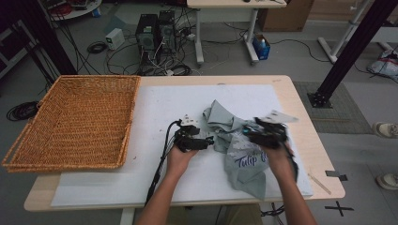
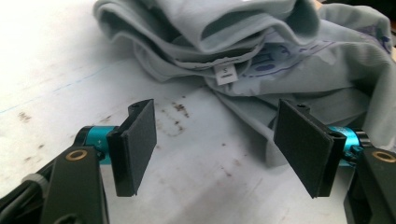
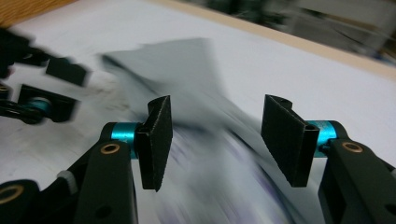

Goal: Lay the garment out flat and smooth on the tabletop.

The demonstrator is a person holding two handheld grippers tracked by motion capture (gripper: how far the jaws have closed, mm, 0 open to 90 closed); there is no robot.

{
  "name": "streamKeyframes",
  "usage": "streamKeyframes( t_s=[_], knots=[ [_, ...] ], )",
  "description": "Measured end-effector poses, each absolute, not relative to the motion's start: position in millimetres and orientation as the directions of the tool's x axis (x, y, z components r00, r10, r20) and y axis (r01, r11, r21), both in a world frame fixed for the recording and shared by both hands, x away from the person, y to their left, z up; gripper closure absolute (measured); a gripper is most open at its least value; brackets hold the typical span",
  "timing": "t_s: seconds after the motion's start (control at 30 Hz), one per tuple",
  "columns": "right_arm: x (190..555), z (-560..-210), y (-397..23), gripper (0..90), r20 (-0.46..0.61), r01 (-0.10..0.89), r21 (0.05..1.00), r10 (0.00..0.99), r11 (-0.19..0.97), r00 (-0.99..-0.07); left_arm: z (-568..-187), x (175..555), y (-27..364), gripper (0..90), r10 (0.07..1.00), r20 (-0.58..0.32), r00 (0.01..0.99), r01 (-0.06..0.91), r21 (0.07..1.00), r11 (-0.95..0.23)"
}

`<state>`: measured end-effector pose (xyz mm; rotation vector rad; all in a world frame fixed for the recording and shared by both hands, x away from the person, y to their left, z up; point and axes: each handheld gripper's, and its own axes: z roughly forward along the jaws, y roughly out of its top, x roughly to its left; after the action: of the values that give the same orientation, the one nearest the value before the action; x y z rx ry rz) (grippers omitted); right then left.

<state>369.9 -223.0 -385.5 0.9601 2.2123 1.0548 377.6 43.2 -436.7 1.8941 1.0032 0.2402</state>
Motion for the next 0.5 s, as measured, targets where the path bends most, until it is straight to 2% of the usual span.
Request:
streamKeyframes(
  t_s=[0.03, 0.1, 0.13, 0.17, 0.2, 0.23, 0.3, 0.33, 0.37, 0.4, 0.43, 0.47, 0.5],
  knots=[
    [382, -391, -206, 50.6, -0.165, 0.381, 0.764, 0.729, 0.521, -0.665, -436, 378, 45, 30.0, 0.731, -0.232, 0.642, 0.541, 0.813, -0.216],
    [399, -400, -189, 78.5, -0.209, 0.361, 0.726, 0.688, 0.585, -0.695, -434, 377, 48, 30.1, 0.735, -0.235, 0.636, 0.542, 0.814, -0.208],
    [399, -400, -189, 78.5, -0.209, 0.361, 0.726, 0.688, 0.585, -0.695, -434, 377, 48, 30.1, 0.735, -0.235, 0.636, 0.542, 0.814, -0.208],
    [407, -399, -199, 88.8, -0.236, 0.391, 0.767, 0.791, 0.508, -0.564, -434, 376, 47, 30.2, 0.733, -0.232, 0.640, 0.538, 0.816, -0.211],
    [407, -399, -199, 88.8, -0.236, 0.391, 0.767, 0.791, 0.508, -0.564, -434, 376, 47, 30.3, 0.733, -0.232, 0.640, 0.538, 0.816, -0.211],
    [412, -393, -231, 89.0, -0.146, 0.462, 0.837, 0.933, 0.294, -0.329, -435, 376, 44, 30.2, 0.723, -0.232, 0.651, 0.537, 0.814, -0.222],
    [413, -391, -265, 88.7, -0.072, 0.506, 0.851, 0.986, 0.140, -0.151, -439, 376, 37, 30.3, 0.706, -0.239, 0.666, 0.539, 0.809, -0.234],
    [413, -391, -265, 88.7, -0.072, 0.506, 0.851, 0.986, 0.140, -0.151, -439, 376, 37, 30.4, 0.706, -0.239, 0.666, 0.539, 0.809, -0.234],
    [409, -391, -285, 83.0, -0.084, 0.527, 0.841, 0.992, 0.124, -0.099, -444, 378, 28, 30.6, 0.691, -0.249, 0.679, 0.548, 0.798, -0.250],
    [404, -391, -292, 75.3, -0.080, 0.522, 0.845, 0.992, 0.118, -0.093, -446, 379, 23, 30.8, 0.683, -0.255, 0.684, 0.553, 0.792, -0.258],
    [398, -391, -298, 63.9, -0.075, 0.516, 0.850, 0.994, 0.108, -0.086, -448, 380, 17, 31.0, 0.677, -0.263, 0.687, 0.558, 0.787, -0.261],
    [393, -391, -303, 58.5, -0.046, 0.519, 0.851, 0.995, 0.083, -0.085, -450, 381, 11, 32.2, 0.669, -0.263, 0.695, 0.564, 0.778, -0.279],
    [386, -391, -307, 57.6, -0.038, 0.512, 0.855, 0.995, 0.081, -0.094, -451, 381, 5, 36.9, 0.664, -0.252, 0.704, 0.560, 0.771, -0.302]
  ],
)
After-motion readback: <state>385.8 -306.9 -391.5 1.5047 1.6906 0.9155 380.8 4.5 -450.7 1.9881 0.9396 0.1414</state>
